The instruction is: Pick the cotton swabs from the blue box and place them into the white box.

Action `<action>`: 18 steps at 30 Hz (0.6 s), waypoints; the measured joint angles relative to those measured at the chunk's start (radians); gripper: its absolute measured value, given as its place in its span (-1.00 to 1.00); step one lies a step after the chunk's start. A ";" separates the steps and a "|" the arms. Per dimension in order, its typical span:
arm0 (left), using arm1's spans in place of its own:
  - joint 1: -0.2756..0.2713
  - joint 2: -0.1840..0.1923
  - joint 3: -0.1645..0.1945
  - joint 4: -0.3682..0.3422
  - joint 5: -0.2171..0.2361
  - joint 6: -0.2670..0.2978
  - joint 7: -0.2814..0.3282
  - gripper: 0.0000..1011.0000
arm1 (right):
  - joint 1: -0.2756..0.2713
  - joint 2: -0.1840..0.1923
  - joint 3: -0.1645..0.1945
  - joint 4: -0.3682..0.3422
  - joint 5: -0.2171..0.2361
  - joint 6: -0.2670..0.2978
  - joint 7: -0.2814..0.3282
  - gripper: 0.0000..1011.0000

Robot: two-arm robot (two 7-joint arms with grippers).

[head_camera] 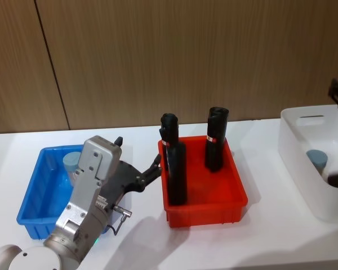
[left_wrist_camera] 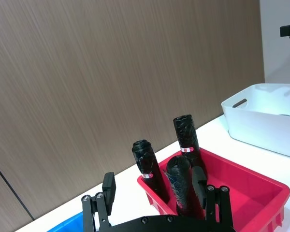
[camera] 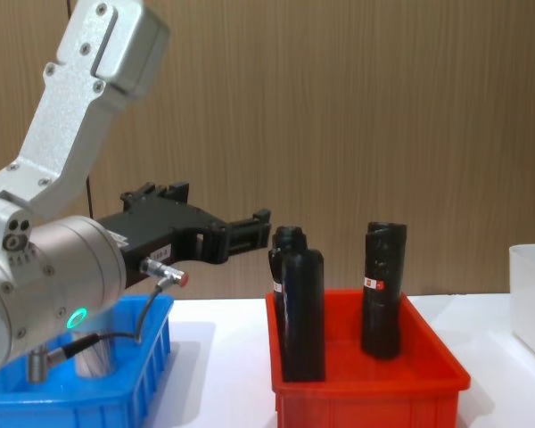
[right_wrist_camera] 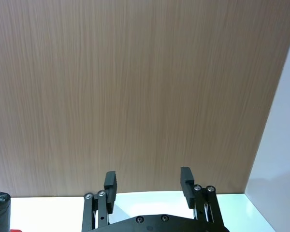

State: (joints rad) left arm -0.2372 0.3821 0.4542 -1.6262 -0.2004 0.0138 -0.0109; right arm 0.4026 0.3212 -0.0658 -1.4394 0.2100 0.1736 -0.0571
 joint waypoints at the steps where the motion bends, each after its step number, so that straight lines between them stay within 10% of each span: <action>1: 0.000 0.000 0.000 0.000 0.000 0.000 0.000 0.98 | 0.002 -0.001 0.000 0.002 -0.001 0.000 -0.001 0.58; 8: 0.000 0.000 0.000 0.000 0.000 0.000 0.000 0.98 | 0.012 -0.008 -0.002 0.011 -0.005 -0.001 -0.004 0.98; 18: 0.000 0.000 0.000 0.000 0.000 0.000 0.000 0.98 | 0.012 -0.012 -0.001 0.004 -0.009 -0.004 -0.005 0.98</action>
State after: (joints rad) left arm -0.2372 0.3821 0.4542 -1.6262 -0.2003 0.0138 -0.0109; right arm 0.4146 0.3095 -0.0668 -1.4358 0.2014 0.1700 -0.0617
